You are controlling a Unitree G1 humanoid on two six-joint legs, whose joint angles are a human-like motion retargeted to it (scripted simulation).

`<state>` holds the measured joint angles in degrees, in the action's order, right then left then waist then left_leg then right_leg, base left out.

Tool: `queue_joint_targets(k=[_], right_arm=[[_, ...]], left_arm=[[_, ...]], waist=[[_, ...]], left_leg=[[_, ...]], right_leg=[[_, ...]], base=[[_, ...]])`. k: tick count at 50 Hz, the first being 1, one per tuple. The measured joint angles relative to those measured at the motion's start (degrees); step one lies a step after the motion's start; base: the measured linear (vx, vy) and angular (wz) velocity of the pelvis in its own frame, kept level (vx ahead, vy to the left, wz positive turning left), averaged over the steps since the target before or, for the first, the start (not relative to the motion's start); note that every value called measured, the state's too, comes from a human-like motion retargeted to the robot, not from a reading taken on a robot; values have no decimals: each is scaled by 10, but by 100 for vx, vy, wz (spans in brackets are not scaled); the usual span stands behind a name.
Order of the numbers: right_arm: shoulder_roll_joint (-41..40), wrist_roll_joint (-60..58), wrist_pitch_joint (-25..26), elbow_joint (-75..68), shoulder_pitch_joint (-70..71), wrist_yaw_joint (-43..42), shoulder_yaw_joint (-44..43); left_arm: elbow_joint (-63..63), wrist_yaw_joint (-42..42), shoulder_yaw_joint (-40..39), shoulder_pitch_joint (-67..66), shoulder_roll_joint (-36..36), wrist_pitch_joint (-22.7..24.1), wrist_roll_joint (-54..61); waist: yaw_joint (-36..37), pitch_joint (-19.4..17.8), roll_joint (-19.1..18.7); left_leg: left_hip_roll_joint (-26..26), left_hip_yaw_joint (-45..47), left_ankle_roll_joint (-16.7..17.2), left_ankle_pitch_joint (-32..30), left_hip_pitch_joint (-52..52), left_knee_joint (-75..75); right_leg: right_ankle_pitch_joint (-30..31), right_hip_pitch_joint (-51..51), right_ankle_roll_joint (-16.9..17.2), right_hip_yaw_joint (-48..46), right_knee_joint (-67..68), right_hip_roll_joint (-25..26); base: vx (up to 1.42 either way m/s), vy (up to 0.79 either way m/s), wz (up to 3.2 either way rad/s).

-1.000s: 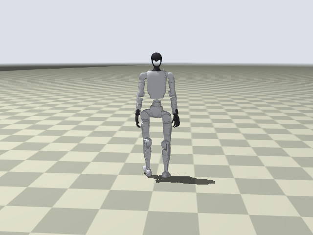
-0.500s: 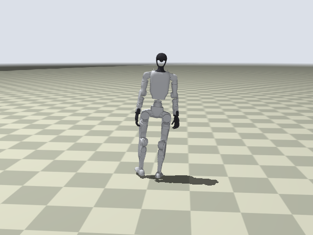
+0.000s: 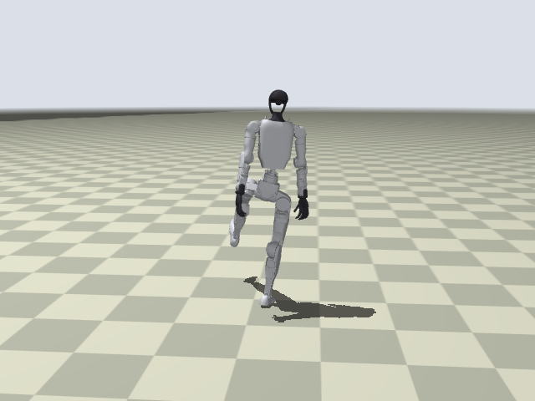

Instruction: Upper body actions

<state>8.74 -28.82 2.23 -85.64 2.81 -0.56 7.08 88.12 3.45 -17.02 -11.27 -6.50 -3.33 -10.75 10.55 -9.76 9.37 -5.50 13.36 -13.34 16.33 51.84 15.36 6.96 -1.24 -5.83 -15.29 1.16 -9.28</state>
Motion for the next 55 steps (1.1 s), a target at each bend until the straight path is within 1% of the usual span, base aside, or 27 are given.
queue_joint_targets(k=[3,5,9,10,13,15,16,17,18,19,20,21,22,23,24,25,27,30,32,34,37,40,43,47,52,55], right_arm=[[-7,-7,-9,11,-6,7,0],[-8,-14,-12,10,-11,5,1],[-5,-29,-10,-11,-25,4,-2],[-3,-31,-9,-17,-28,4,-4],[4,-30,-1,-51,-34,-5,-11],[9,-30,6,-75,-35,-14,-18],[11,-29,10,-84,-37,-19,-23],[13,-27,13,-92,-40,-23,-27],[16,-25,15,-98,-43,-27,-32],[18,-23,16,-103,-45,-29,-35],[21,-21,17,-108,-47,-32,-38],[24,-17,20,-114,-47,-34,-41],[25,-12,24,-118,-47,-35,-43],[23,-5,29,-118,-45,-38,-45],[20,5,30,-118,-41,-41,-48],[16,16,30,-118,-37,-44,-52],[8,47,14,-114,-32,-36,-61],[-4,74,5,-99,-37,-7,-52],[-11,60,5,-90,-37,-2,-43],[-20,21,6,-79,-33,-5,-33],[-28,-30,1,-54,-34,-6,-6],[-32,-57,-14,-23,-30,0,21],[-33,-55,-24,-15,-23,8,27],[-31,-44,-23,-22,-24,21,16],[-22,-26,-20,-37,-28,17,1],[-13,-29,-21,-44,-39,11,-7]], left_arm=[[17,-12,-4,-9,-2,-6,-9],[22,-15,-8,-14,-1,-9,-11],[15,-20,-15,-21,2,-9,-6],[13,-22,-16,-20,2,-9,-4],[2,-26,-14,-10,0,-9,3],[-9,-29,-13,-3,1,-7,7],[-16,-31,-12,1,0,-6,10],[-22,-33,-12,4,-1,-5,12],[-28,-34,-11,8,-2,-3,14],[-33,-35,-10,10,-1,-2,16],[-37,-35,-10,11,0,-1,17],[-38,-31,-10,17,1,-1,19],[-39,-28,-11,24,0,-2,20],[-39,-26,-14,36,-1,-4,21],[-40,-27,-15,47,-5,-4,22],[-43,-30,-15,59,-9,-4,22],[-56,-32,6,88,-25,-4,26],[-78,-33,34,119,-43,-7,20],[-94,-37,39,124,-44,-4,19],[-106,-40,41,119,-41,5,27],[-102,-38,37,108,-33,13,39],[-80,-23,22,106,-27,7,32],[-59,-21,20,90,-22,5,15],[-35,-25,18,55,-13,3,-2],[2,-22,-15,18,-1,2,8],[25,-22,-34,0,0,-3,11]], waist=[[-7,8,-4],[-16,20,-10],[-41,58,-30],[-46,66,-34],[-68,91,-41],[-78,105,-44],[-82,113,-51],[-86,123,-59],[-92,133,-70],[-95,143,-79],[-97,152,-86],[-109,169,-95],[-124,184,-102],[-147,196,-105],[-160,200,-107],[-169,200,-107],[-176,182,-100],[-134,153,-78],[-115,147,-67],[-101,150,-61],[-112,160,-61],[-125,151,-59],[-116,142,-50],[-97,151,-42],[-79,146,-36],[-76,148,-38]], left_leg=[[-8,19,14,1,-34,-5],[-7,26,27,-10,-67,-4],[-3,15,69,-37,-145,61],[-1,11,81,-44,-165,78],[25,-7,123,-81,-270,114],[52,-34,149,-120,-346,105],[59,-42,167,-146,-390,76],[62,-35,187,-151,-432,40],[54,3,210,-111,-473,-6],[44,66,204,-85,-500,-49],[32,140,182,-66,-520,-90],[48,89,166,-71,-514,-123],[55,60,159,-78,-507,-148],[42,75,173,-90,-500,-157],[39,88,175,-94,-494,-163],[41,100,171,-93,-490,-166],[60,41,148,-86,-477,-155],[68,48,145,-81,-491,-147],[75,53,143,-78,-500,-151],[83,60,137,-74,-507,-159],[88,56,128,-70,-504,-160],[89,52,126,-67,-503,-155],[99,54,120,-63,-509,-157],[109,52,114,-56,-509,-157],[120,45,106,-42,-521,-155],[123,18,102,-32,-524,-145]], right_leg=[[-5,-8,3,-2,2,3],[-8,-13,7,-6,1,6],[-17,-16,18,-23,1,20],[-19,-17,21,-27,1,22],[-27,-18,31,-39,6,23],[-31,-18,38,-37,9,22],[-33,-16,40,-33,10,29],[-35,-13,42,-30,12,38],[-38,-10,45,-29,14,50],[-39,-7,47,-26,15,58],[-40,-5,50,-22,16,64],[-41,2,54,-27,14,67],[-42,9,58,-35,13,67],[-42,17,63,-48,12,63],[-41,23,66,-55,11,59],[-40,27,69,-59,11,57],[-35,19,71,-73,8,50],[-26,8,69,-61,10,40],[-23,7,70,-54,12,33],[-20,11,73,-45,15,28],[-17,11,78,-49,12,27],[-13,6,84,-50,12,21],[-10,5,88,-46,14,14],[-9,8,96,-38,17,6],[-17,0,112,-47,39,-5],[-26,-2,126,-55,83,-8]], base=[[11,5,-6],[16,9,12],[20,11,29],[19,12,37],[19,12,39],[20,16,15],[22,15,5],[24,16,6],[26,21,4],[27,25,-3],[24,23,6],[19,20,32],[9,15,80],[-2,13,90],[-10,13,80],[-10,10,62],[-4,3,24],[9,6,-58],[6,11,-62],[8,16,-45],[10,10,6],[0,11,8],[3,12,-16],[15,15,-10],[12,19,1],[18,27,28]])
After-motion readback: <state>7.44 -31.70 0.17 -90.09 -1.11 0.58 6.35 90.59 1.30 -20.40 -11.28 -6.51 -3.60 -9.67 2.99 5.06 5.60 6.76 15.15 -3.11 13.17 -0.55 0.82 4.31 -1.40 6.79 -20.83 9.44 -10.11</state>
